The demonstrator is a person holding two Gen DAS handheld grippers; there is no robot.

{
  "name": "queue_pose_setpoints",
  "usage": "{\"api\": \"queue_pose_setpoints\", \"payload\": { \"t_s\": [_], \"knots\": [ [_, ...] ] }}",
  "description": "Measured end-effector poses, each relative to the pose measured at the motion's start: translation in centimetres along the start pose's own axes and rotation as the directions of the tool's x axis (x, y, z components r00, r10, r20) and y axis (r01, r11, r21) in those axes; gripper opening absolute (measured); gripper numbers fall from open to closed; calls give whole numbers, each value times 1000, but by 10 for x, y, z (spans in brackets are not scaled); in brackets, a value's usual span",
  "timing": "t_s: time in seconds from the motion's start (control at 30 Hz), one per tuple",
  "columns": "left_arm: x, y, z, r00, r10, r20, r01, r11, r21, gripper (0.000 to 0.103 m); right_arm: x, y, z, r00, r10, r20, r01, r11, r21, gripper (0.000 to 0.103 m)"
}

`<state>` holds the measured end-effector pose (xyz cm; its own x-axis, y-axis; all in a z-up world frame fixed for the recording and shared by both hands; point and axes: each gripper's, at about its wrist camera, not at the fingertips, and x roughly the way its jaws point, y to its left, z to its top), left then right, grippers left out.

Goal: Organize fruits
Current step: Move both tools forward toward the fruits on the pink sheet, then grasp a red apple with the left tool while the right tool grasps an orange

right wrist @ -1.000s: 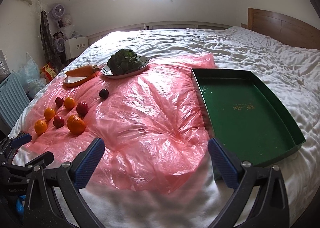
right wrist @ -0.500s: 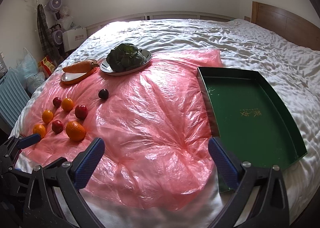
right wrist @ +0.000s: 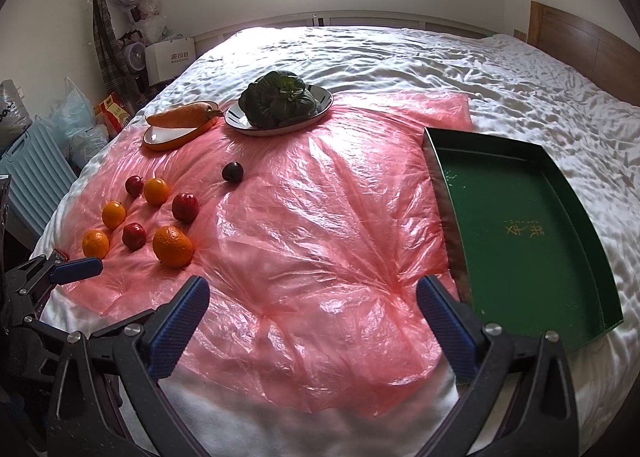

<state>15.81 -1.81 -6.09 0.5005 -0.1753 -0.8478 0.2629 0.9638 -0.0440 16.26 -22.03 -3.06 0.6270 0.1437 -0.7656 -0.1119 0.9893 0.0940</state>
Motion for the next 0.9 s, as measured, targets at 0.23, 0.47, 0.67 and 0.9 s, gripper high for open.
{"api": "queue_pose_setpoints", "payload": {
  "t_s": [0.23,0.47,0.67,0.9],
  "knots": [
    [-3,26,0,999,18,-38,-20,999,-28,101,9,25,9,997,62,-35,-63,997,-44,103],
    [-2,65,-5,996,61,-59,-66,994,-92,101,22,67,20,988,143,-60,-151,974,-167,103],
    [-2,112,-8,995,87,-44,-94,977,-189,96,46,99,26,966,232,-110,-252,941,-225,103],
    [9,135,12,997,-69,-17,63,968,-243,61,75,125,31,944,281,-172,-321,902,-290,83]
  ]
}}
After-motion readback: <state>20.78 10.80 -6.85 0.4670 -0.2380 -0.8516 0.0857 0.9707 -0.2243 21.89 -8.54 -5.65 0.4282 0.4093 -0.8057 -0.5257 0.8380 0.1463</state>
